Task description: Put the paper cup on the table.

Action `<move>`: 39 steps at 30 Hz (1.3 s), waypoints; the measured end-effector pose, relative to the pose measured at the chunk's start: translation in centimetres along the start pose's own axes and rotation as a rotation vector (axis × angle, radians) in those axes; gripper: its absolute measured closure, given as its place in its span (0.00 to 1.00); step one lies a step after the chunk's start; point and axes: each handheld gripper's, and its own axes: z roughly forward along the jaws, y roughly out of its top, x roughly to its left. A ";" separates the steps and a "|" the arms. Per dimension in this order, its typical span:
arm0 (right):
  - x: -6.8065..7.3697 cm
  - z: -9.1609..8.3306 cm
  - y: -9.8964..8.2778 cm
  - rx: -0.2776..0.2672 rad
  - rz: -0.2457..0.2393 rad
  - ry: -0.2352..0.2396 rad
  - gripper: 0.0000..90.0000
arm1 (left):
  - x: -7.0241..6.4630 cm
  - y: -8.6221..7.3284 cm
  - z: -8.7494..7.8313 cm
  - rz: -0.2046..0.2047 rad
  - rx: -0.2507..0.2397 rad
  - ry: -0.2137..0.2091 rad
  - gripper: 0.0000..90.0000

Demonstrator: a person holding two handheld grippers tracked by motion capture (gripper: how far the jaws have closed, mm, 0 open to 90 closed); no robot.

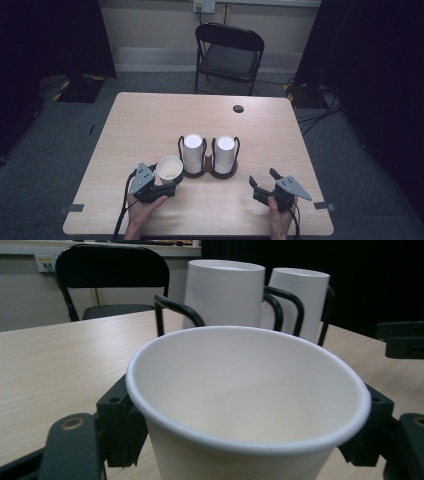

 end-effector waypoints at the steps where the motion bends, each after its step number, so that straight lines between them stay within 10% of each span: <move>1: 0.0 0.0 -0.2 -0.002 0.001 -0.006 0.18 | 0.3 0.1 0.0 -0.007 -0.003 0.007 0.26; 18: 0.8 -0.2 -0.6 -0.041 -0.053 -0.130 0.16 | 3.7 1.0 0.7 -0.017 -0.016 0.115 0.25; 39: 0.6 -0.1 -0.6 -0.026 -0.032 -0.107 0.16 | 6.6 2.5 3.6 -0.021 -0.009 0.185 0.26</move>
